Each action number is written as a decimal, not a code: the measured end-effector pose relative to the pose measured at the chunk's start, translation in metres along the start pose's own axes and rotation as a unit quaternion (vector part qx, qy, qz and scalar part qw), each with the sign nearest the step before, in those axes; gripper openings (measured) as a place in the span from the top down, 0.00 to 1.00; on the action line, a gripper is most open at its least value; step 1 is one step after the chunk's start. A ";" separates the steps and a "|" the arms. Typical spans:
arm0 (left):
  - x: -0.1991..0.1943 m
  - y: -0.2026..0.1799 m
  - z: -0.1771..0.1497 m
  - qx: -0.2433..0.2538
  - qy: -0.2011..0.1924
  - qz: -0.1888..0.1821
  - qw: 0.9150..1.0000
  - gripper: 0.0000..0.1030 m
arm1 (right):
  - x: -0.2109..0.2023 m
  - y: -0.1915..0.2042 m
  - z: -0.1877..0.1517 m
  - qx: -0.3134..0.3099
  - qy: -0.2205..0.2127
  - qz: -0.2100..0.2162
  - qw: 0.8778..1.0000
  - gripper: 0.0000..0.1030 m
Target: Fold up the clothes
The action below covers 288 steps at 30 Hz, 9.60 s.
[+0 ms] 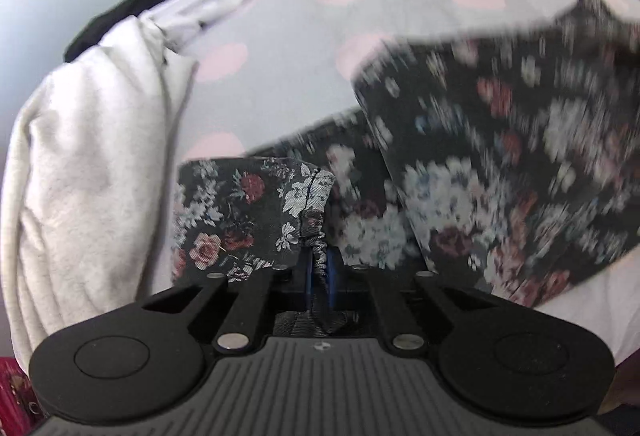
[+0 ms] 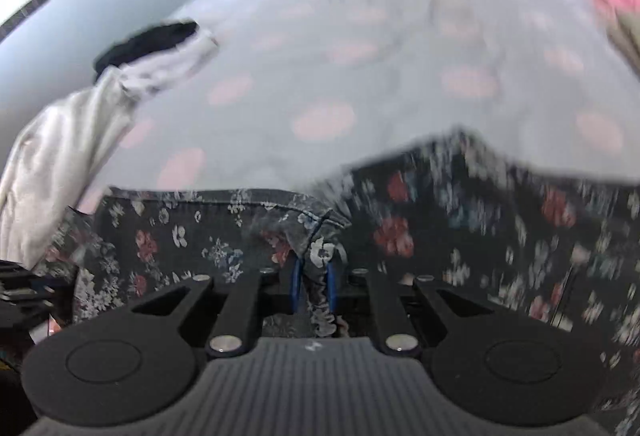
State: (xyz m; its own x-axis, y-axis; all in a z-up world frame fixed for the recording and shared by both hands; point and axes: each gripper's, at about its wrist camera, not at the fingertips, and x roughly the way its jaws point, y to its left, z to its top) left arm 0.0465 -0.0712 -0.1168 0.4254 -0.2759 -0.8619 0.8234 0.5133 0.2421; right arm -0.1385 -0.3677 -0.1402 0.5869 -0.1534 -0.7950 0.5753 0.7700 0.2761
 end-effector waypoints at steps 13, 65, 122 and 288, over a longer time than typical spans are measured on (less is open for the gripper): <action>-0.135 0.032 0.061 -0.107 -0.159 -0.151 0.970 0.95 | 0.011 -0.017 -0.004 0.064 0.040 -0.010 0.997 0.69; -0.003 -0.171 0.081 -0.003 -0.072 -0.306 0.949 0.58 | -0.008 -0.068 -0.013 0.139 0.038 0.040 0.989 0.76; -0.060 -0.104 0.072 0.014 -0.109 -0.168 0.980 0.66 | -0.235 -0.151 0.044 0.121 -0.064 -0.034 0.990 0.85; 0.064 -0.095 0.149 0.017 -0.006 -0.243 0.970 0.72 | 0.173 0.014 0.102 -0.388 0.334 0.481 0.712 1.00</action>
State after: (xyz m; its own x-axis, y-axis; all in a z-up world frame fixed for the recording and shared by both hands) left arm 0.0516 -0.2591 -0.1289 -0.0107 -0.4883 -0.8726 0.9396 0.2937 -0.1759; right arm 0.0291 -0.4467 -0.2191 -0.0542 0.8054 -0.5903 -0.5492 0.4696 0.6912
